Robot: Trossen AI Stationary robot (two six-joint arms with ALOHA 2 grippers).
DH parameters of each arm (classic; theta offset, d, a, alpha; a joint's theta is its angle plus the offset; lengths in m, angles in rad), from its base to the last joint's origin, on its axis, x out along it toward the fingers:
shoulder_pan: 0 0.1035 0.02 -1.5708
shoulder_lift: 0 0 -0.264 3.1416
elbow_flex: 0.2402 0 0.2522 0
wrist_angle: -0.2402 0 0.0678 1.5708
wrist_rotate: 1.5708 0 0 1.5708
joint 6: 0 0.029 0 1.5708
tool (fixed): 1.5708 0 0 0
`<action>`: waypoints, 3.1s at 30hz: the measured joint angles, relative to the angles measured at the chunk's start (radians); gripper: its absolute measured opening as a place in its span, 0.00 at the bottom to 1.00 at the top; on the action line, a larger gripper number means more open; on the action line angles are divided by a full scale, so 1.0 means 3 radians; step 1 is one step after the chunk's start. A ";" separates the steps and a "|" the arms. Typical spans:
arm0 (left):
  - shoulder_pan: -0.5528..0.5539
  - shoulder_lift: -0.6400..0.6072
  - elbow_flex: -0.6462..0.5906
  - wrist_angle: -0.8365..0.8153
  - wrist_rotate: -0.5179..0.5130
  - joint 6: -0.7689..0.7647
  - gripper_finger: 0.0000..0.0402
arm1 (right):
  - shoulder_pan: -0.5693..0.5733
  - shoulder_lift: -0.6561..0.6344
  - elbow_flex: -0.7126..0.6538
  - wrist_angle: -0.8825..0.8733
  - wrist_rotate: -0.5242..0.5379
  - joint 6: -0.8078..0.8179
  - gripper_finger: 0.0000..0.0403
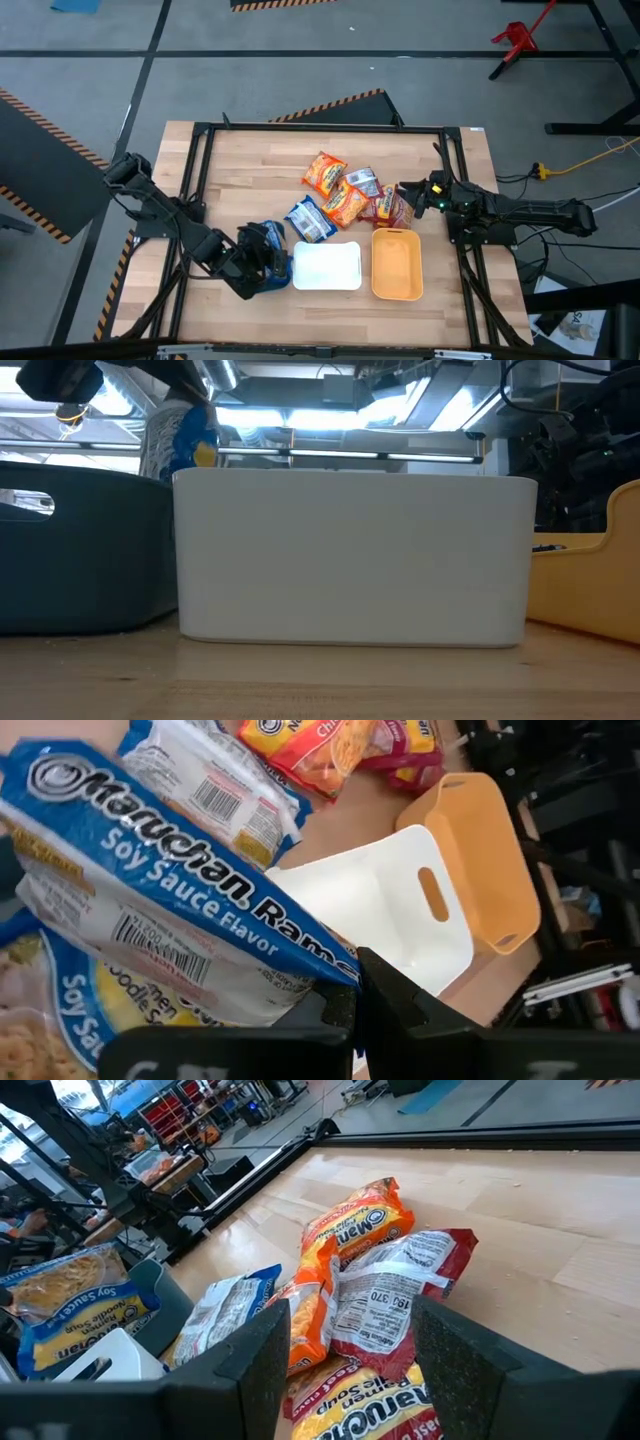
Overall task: Sort Maruchan noodles
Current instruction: Put the right blue noodle pack into the blue bin
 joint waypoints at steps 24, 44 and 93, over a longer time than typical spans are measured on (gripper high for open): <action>-0.0052 0.0200 -0.0001 -0.0018 -0.0019 0.0312 0.00 | -0.0001 0.0039 0.0000 0.0000 0.0011 0.0000 0.49; -0.0159 0.0200 -0.0001 -0.0556 0.0703 -0.0799 0.06 | -0.0001 0.0041 0.0000 -0.0001 -0.0013 0.0001 0.49; -0.0366 -0.0072 -0.0001 -0.1522 0.1882 -0.1315 0.07 | -0.0001 0.0041 0.0000 0.0000 -0.0011 0.0013 0.49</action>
